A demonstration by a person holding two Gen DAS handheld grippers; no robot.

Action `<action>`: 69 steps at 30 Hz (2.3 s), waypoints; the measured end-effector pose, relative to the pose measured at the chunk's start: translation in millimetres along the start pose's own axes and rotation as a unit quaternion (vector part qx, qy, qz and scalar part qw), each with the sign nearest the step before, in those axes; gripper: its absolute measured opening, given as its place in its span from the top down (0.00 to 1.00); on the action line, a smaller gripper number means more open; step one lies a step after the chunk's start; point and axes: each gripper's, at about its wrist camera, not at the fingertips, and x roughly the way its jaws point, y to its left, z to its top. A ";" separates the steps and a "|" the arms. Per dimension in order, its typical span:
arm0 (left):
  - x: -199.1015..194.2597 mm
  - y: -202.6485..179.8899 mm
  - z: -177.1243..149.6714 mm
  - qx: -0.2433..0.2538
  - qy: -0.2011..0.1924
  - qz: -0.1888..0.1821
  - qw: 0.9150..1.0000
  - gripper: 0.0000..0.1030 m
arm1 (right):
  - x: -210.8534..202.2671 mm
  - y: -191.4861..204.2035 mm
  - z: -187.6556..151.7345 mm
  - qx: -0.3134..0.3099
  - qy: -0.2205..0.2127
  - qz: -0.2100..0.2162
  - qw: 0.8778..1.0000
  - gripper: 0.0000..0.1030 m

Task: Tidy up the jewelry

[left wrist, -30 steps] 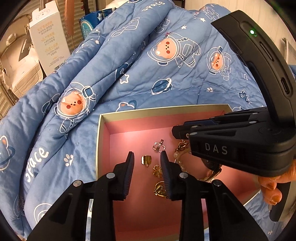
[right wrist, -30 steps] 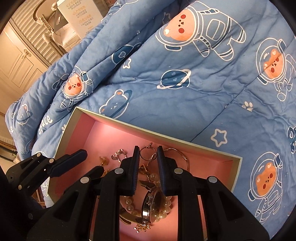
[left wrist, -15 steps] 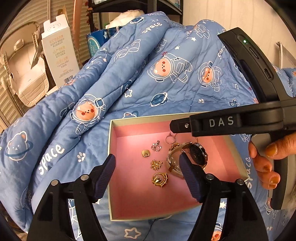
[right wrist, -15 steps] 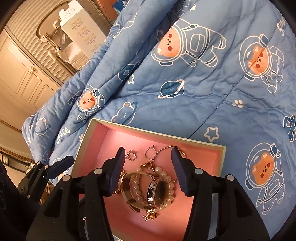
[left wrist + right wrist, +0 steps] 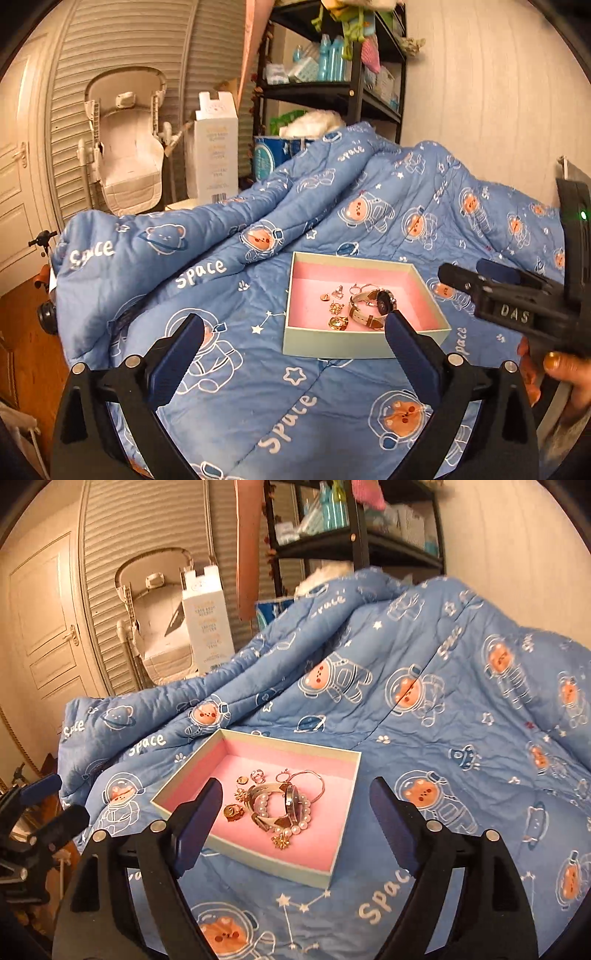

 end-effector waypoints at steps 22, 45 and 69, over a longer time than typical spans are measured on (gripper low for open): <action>-142.7 -41.6 -67.8 -0.014 -0.083 0.047 0.995 0.06 | -192.3 29.0 -94.9 -0.028 -0.092 -0.062 0.993 0.06; -141.4 -35.8 -69.6 -0.014 -0.062 0.048 0.997 0.06 | -195.8 22.6 -94.3 -0.013 -0.098 -0.072 0.993 0.06; -135.4 -34.7 -72.5 -0.016 -0.049 0.044 0.998 0.06 | -192.0 22.1 -94.6 -0.016 -0.096 -0.073 0.993 0.06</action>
